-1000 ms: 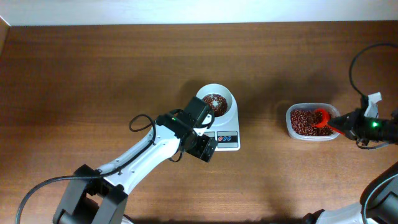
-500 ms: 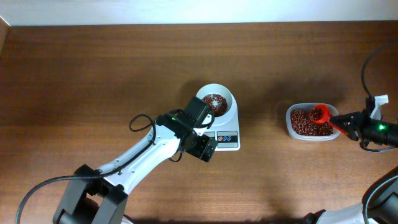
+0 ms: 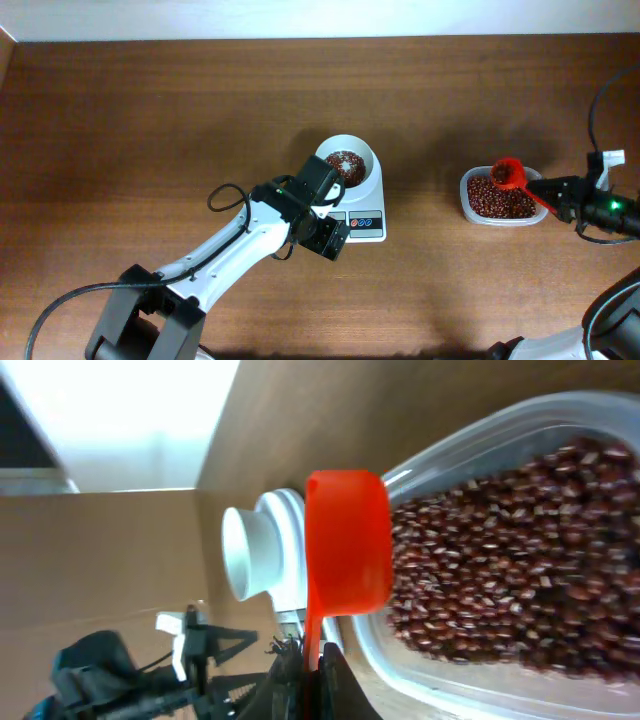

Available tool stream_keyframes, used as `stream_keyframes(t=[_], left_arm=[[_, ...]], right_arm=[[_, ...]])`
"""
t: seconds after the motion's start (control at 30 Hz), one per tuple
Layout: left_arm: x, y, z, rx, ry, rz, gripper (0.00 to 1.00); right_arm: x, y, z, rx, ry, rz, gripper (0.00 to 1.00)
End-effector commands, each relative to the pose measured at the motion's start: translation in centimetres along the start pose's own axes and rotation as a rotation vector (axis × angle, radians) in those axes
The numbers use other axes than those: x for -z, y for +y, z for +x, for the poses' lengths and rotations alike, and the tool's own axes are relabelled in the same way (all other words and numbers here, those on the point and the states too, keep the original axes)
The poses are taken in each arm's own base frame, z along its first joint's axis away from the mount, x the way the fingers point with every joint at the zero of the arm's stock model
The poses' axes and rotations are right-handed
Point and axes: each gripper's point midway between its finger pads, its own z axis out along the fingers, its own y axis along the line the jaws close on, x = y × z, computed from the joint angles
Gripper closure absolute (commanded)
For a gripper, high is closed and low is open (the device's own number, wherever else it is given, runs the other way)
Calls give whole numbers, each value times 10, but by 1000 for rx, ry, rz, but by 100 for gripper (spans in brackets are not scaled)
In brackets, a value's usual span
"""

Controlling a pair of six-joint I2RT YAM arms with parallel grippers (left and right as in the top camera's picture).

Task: Scoop item into bowl and weigh 50g on scale
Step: 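Lift the scoop and carry it over the white bowl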

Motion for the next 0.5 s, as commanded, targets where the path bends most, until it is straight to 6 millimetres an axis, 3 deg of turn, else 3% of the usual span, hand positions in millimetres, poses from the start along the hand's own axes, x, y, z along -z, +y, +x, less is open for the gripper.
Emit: stream_keyframes(t=[0.0,0.13,0.47], left_arm=[[4,-5,0,-19,-14,17,1],[4,-5,0,-19,-14,17,1],[4,-5,0,-18,-14,17,1]], right_arm=[[0,13,-2,29,-21,-91,96],[-11,28,1,66,4,-143,96],[-55,99,24,146,123,-406,96]])
